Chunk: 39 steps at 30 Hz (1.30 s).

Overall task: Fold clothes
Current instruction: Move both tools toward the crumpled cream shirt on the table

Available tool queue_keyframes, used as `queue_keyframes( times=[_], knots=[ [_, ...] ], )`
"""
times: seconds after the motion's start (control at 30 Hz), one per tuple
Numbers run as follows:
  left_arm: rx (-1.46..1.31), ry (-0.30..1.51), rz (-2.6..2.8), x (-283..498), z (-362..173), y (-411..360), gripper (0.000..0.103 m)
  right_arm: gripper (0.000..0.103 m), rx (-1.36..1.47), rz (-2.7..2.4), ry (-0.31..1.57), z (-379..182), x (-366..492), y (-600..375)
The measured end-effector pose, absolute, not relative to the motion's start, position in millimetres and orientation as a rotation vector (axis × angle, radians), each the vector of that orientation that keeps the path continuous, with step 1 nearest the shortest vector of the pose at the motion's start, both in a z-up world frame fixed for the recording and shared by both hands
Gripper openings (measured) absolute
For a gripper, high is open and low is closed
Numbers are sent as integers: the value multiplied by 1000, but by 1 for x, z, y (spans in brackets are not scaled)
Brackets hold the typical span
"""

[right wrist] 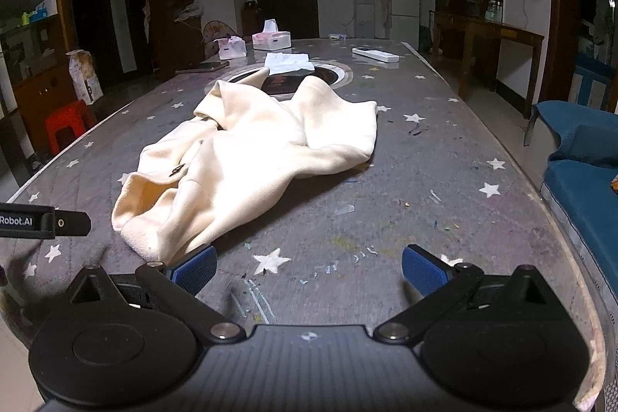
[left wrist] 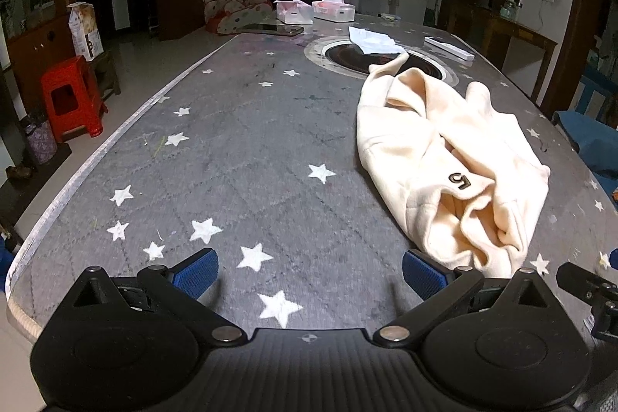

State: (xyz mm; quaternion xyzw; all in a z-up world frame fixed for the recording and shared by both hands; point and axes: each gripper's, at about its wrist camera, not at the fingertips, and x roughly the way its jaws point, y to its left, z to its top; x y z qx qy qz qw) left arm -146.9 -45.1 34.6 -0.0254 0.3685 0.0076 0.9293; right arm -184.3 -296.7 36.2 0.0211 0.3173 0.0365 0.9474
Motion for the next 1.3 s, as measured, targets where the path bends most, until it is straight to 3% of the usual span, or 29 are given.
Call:
queue_keyframes(
  times=[1.3],
  knots=[
    [-1, 761, -58, -156, 38, -70, 103, 103, 15, 96, 647, 43, -192, -285]
  ],
)
